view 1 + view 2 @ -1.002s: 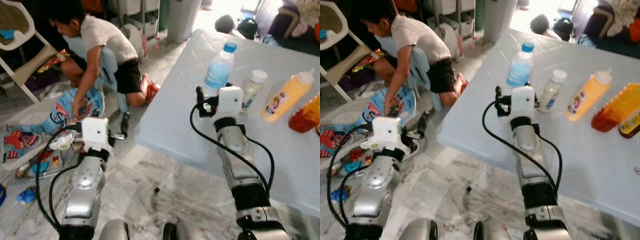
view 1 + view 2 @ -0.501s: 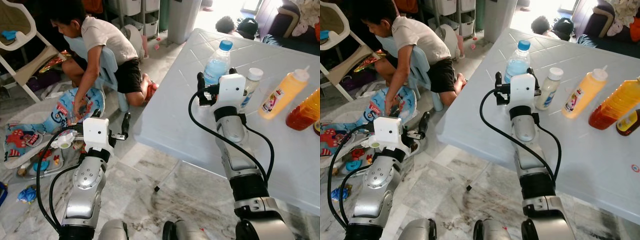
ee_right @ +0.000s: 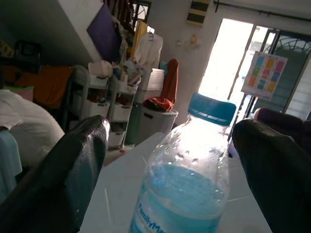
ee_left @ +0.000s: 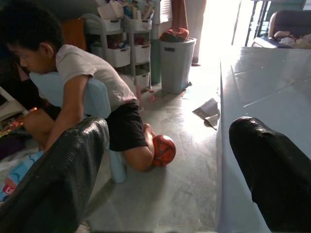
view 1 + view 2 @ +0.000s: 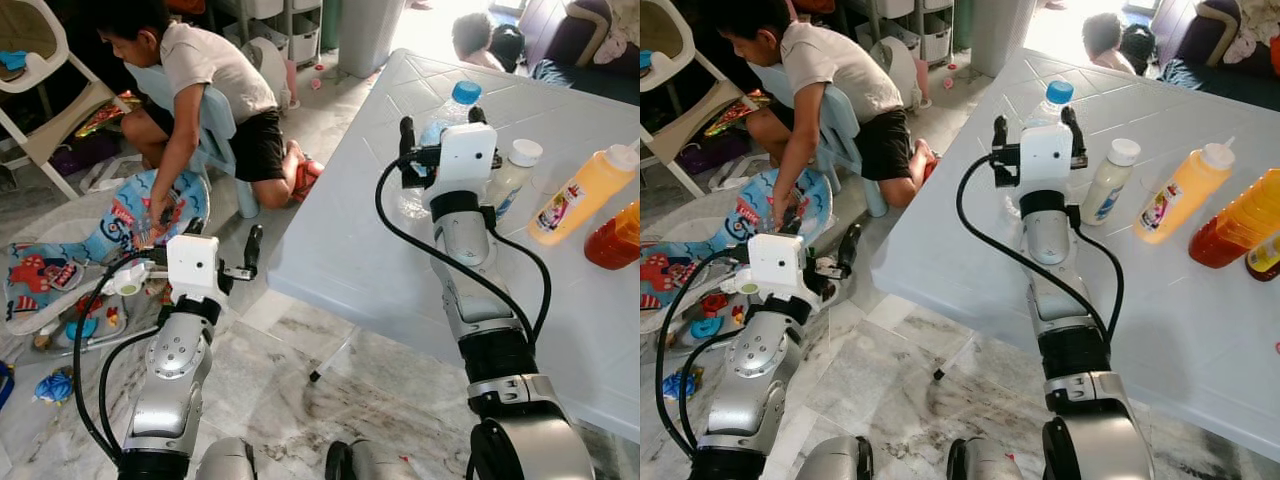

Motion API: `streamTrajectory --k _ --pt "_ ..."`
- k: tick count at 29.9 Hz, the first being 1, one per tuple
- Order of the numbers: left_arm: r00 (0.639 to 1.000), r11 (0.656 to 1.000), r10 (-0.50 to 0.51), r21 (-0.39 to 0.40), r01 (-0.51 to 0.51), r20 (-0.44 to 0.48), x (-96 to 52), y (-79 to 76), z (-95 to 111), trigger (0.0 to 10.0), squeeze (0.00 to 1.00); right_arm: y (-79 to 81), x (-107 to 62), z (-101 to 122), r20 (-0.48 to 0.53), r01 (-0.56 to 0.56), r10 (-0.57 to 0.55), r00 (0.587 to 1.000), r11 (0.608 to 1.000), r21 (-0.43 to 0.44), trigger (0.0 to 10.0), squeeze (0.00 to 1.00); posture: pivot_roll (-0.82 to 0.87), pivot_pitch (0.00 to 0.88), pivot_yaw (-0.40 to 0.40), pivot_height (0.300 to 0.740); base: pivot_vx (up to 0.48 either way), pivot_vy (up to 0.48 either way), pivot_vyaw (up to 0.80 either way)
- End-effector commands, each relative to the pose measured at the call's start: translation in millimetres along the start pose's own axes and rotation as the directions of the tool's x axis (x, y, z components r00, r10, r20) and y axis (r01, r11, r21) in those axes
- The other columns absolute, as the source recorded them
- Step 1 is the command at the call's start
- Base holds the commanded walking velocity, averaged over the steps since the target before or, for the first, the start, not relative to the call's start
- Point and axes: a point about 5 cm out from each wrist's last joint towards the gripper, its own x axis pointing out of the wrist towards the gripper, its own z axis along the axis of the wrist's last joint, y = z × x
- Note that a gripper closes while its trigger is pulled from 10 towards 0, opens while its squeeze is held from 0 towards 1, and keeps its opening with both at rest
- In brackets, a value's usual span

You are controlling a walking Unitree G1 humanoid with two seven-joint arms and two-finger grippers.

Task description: Restocking fridge

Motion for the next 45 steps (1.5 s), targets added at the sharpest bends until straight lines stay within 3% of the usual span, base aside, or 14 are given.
streamTrajectory --k 1,8,9,10,11,12,13,45 --pt "1.000 1.000 -0.011 -0.004 0.011 0.002 0.7 -1.5 1 10.0 0.00 -4.1 4.3 6 0.032 0.028 -0.028 0.999 0.999 -0.014 10.0 1.00 0.03 0.093 -0.052 0.740 0.000 0.000 0.00" --pt "1.000 1.000 -0.016 -0.004 0.016 -0.001 0.9 -1.3 1 10.0 0.00 -9.5 8.0 10 0.047 0.066 -0.065 0.997 0.998 -0.023 10.0 1.00 0.03 0.095 -0.048 0.740 0.000 0.000 0.00" --pt "1.000 1.000 -0.018 -0.003 0.018 -0.002 1.0 -1.5 1 10.0 0.00 -10.2 9.3 10 0.047 0.072 -0.071 0.996 0.997 -0.020 10.0 0.96 0.03 0.096 -0.047 0.740 0.000 0.000 0.00" --pt "1.000 1.000 -0.021 -0.002 0.021 -0.002 0.9 -1.6 1 10.0 0.00 -10.7 10.8 10 0.043 0.077 -0.077 0.996 0.997 -0.013 10.0 0.62 0.03 0.098 -0.044 0.740 0.000 0.000 0.00" --pt "1.000 1.000 -0.022 -0.002 0.022 -0.003 0.8 -1.6 1 10.0 0.00 -10.8 11.6 10 0.041 0.081 -0.081 0.996 0.997 -0.009 10.0 0.62 0.03 0.099 -0.043 0.740 0.000 0.000 0.00" --pt "1.000 1.000 -0.027 0.000 0.027 -0.005 0.5 -1.7 1 10.0 0.00 -11.7 13.9 9 0.029 0.097 -0.097 0.995 0.995 0.004 10.0 0.10 0.04 0.101 -0.040 0.740 0.000 0.000 0.00" --pt "1.000 1.000 -0.030 0.001 0.030 -0.006 0.3 -1.5 1 10.0 0.00 -12.2 14.9 9 0.021 0.106 -0.106 0.994 0.994 0.014 10.0 0.00 0.04 0.105 -0.036 0.740 0.000 0.000 0.00" --pt "0.994 0.994 -0.090 0.058 0.094 -0.064 -13.2 8.3 2 10.0 0.00 -6.7 59.0 26 -0.011 0.189 -0.189 0.982 0.973 0.133 10.0 0.00 0.10 0.157 0.009 0.740 0.000 0.000 0.00"
